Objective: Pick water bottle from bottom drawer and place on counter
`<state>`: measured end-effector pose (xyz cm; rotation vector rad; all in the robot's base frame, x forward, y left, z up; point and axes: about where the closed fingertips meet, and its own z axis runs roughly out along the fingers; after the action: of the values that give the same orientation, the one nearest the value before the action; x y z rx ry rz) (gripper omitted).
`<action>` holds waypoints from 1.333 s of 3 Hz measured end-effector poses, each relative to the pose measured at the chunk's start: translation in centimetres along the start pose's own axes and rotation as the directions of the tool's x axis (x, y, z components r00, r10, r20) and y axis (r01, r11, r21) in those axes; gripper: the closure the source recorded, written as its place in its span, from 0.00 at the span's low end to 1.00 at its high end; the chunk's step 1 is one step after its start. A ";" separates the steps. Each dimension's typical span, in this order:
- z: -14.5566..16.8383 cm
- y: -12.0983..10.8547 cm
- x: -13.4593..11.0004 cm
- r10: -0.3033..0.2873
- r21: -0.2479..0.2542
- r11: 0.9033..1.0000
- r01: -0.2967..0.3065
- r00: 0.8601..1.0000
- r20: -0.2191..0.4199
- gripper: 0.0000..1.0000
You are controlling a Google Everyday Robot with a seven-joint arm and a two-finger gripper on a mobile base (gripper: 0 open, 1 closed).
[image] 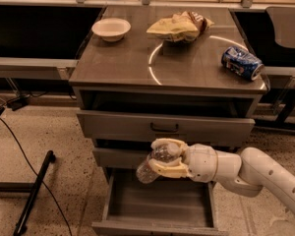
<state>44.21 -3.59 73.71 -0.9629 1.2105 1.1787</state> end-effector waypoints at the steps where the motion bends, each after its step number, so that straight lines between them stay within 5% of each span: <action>1: 0.1 0.0 -0.1 -0.001 -0.003 1.000 0.001 1.000 -0.002 1.00; 2: 2.3 -0.8 -3.4 -0.036 -0.007 0.999 0.036 0.998 -0.061 1.00; 4: 7.0 -5.5 -20.1 -0.137 0.107 0.981 0.160 0.972 -0.192 1.00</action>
Offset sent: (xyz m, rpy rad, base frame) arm 0.0485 0.0510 0.1320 -0.2404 -0.0932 -0.0014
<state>51.43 -0.57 94.22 -1.0684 1.3158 0.9029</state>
